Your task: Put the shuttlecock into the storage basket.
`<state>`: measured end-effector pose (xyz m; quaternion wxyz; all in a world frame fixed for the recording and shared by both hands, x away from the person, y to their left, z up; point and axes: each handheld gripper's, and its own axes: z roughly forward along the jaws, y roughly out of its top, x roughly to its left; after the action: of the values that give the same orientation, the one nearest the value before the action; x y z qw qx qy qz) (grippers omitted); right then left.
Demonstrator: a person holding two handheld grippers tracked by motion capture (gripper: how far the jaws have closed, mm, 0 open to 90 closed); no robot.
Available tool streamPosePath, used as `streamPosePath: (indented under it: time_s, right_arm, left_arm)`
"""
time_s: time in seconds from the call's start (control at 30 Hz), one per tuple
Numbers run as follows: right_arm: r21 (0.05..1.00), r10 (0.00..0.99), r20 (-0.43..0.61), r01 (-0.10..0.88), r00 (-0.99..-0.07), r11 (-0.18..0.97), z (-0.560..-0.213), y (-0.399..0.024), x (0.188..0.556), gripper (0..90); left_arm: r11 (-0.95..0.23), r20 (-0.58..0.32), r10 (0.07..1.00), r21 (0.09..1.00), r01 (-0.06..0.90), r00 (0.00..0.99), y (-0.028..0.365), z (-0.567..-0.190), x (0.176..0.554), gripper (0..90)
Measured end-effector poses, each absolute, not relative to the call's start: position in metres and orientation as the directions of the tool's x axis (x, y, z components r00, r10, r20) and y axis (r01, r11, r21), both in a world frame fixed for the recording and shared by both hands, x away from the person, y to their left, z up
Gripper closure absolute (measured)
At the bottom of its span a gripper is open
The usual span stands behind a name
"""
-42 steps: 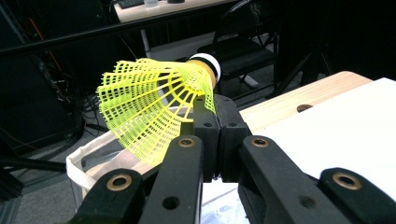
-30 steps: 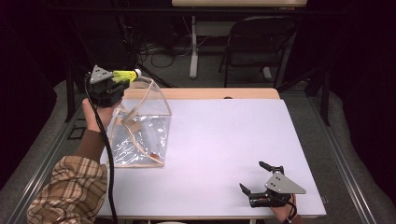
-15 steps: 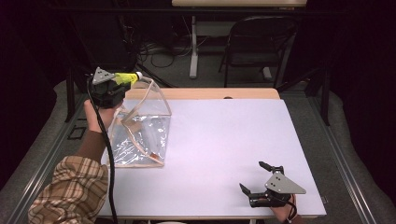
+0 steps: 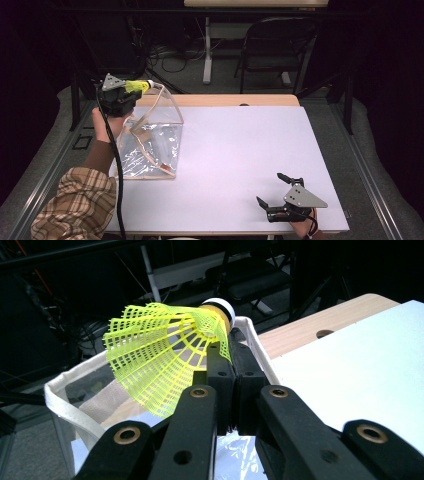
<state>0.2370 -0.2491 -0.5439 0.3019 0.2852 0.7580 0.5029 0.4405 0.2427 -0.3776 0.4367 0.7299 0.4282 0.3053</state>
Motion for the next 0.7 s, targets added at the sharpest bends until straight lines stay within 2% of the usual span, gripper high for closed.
streamPosePath:
  time_s: [0.7]
  right_arm:
    - [0.934,0.735,-0.17,0.13,-0.657,0.332,-0.5441,-0.249,0.2372,1.9]
  left_arm:
    - [-0.272,0.064,0.885,0.875,0.401,0.462,0.2406,-0.3874,0.4488,88.8]
